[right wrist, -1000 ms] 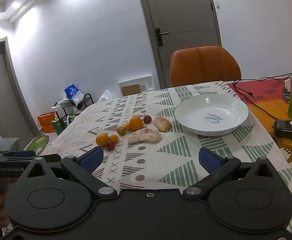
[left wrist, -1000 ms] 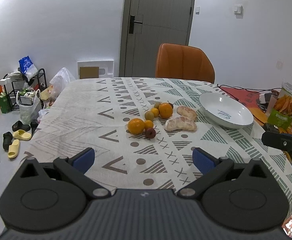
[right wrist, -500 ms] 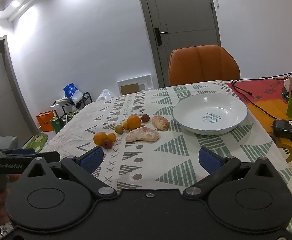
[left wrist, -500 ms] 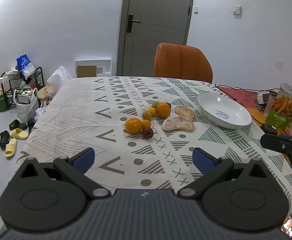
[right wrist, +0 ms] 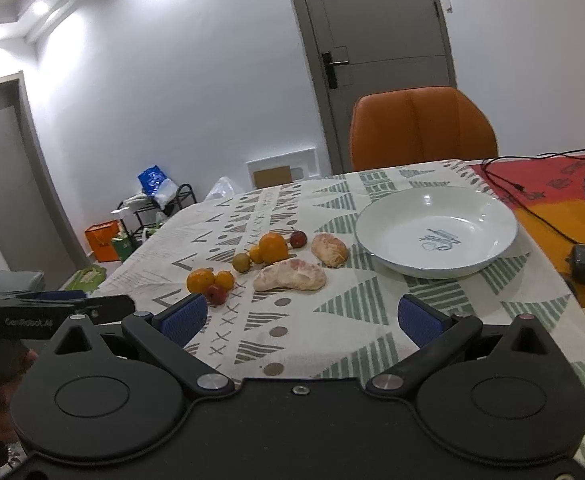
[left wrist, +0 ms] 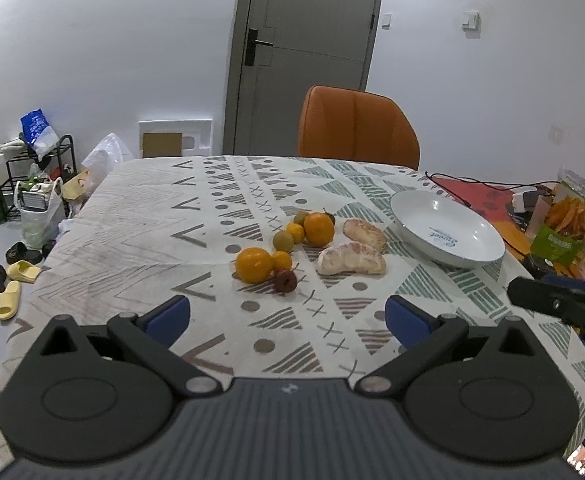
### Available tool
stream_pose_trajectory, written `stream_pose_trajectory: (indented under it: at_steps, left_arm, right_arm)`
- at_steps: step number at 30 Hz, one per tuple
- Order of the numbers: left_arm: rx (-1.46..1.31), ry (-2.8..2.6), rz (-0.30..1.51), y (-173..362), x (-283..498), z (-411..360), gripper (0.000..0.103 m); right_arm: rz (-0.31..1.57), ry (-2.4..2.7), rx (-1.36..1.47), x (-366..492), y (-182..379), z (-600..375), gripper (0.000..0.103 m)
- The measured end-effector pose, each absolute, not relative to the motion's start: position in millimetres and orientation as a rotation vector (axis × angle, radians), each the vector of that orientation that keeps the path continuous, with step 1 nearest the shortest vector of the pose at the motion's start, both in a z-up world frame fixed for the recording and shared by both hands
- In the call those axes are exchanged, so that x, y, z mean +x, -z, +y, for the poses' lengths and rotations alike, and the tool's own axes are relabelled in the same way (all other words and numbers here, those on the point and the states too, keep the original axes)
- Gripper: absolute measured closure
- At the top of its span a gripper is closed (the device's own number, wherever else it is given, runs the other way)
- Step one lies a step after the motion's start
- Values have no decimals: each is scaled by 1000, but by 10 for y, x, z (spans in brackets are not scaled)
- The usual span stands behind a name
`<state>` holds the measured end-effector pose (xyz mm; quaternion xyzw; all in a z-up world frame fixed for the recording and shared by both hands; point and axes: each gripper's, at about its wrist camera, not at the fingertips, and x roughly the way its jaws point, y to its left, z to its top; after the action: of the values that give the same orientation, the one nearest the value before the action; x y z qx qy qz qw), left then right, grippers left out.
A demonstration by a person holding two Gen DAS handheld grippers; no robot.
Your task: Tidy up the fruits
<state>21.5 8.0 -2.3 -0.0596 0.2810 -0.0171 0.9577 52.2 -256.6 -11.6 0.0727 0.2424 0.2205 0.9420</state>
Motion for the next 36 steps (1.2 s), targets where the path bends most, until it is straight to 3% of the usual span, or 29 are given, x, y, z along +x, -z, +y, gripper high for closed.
stream_pose_trajectory:
  at_steps: [13,17,24,36]
  left_arm:
    - [-161,20,552,123,546,106,10]
    - [-172,26,574,184,654,122,18]
    - [-199,42,622,322,853,139,41]
    - [-250,38,660,531,1121,203,58]
  right_arm:
    - [524,-449,186,846,254,-2535,0]
    - [541,-457,187,954,302,-2476,0]
    - [558,-456,187,1126,360,-2404,0]
    - [595,-478,191,1365,498,-2255,6]
